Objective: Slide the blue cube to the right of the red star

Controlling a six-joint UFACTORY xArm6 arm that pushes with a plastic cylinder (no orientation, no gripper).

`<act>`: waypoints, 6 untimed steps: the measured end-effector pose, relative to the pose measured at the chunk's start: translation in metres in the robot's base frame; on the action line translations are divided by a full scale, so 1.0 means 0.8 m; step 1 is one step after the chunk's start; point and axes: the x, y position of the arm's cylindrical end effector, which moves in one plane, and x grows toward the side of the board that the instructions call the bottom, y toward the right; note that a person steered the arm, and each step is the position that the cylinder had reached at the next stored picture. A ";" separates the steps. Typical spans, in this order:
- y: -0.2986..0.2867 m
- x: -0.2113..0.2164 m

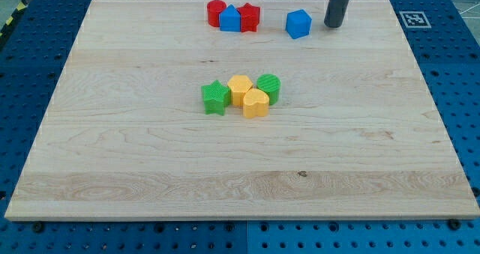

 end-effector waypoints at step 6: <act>-0.140 0.001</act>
